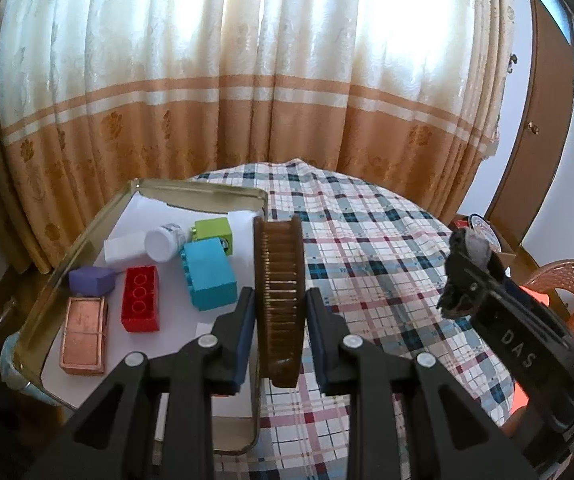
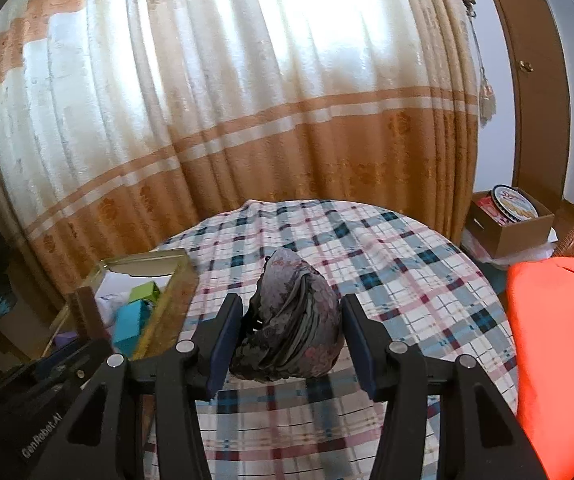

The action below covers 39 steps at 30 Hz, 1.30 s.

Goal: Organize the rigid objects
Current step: 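Carry the brown comb and grey object over the tin tray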

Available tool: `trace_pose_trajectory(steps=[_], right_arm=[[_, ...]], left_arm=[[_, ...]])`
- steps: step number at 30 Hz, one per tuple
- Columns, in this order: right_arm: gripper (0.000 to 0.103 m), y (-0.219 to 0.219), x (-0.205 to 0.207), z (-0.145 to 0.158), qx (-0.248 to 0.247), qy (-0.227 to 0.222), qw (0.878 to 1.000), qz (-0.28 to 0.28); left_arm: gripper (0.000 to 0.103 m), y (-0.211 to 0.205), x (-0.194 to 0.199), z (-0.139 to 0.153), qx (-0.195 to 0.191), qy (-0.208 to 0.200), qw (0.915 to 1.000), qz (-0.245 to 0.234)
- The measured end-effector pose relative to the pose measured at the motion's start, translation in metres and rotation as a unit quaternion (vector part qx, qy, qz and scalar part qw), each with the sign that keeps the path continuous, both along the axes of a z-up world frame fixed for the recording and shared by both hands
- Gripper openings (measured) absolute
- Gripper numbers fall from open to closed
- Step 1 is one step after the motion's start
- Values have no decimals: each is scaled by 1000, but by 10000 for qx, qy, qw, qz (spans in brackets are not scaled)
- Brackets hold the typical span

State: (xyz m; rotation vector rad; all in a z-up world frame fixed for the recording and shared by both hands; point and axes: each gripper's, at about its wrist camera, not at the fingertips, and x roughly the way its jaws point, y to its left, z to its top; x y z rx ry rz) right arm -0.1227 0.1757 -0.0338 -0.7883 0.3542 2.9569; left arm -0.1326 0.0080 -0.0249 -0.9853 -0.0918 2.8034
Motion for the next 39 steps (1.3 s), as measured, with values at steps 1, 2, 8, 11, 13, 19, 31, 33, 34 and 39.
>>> trace_pose_trajectory(steps=[1, 2, 8, 11, 13, 19, 31, 33, 34, 39], right_arm=[[54, -1, 0, 1, 1, 6, 10000, 12], [54, -3, 1, 2, -4, 18, 10000, 26], [54, -7, 5, 8, -9, 84, 10000, 50], [54, -10, 6, 12, -31, 115, 9999, 95], [54, -13, 6, 14, -34, 137, 9998, 141], [54, -26, 8, 23, 20, 229, 9993, 308], [54, -54, 6, 31, 106, 317, 9974, 637], [54, -60, 5, 32, 122, 319, 9970, 701], [54, -63, 5, 32, 126, 314, 9968, 730], [54, -77, 1, 31, 132, 300, 9957, 869]], left_arm=[[24, 0, 0, 1, 30, -3, 10000, -11], [24, -1, 0, 1, 72, -12, 10000, -24], [24, -6, 0, 8, 210, 45, 9998, -58], [24, -10, 0, 14, 207, 135, 9997, -23], [24, -14, 0, 17, 171, 196, 9997, 29], [24, -37, -6, 19, 122, 225, 9991, 340], [24, -64, -8, 13, 83, 150, 9979, 620], [24, -67, -8, 12, 74, 129, 9977, 655], [24, -69, -8, 11, 65, 115, 9976, 675], [24, -78, -9, 7, 43, 59, 9971, 762]])
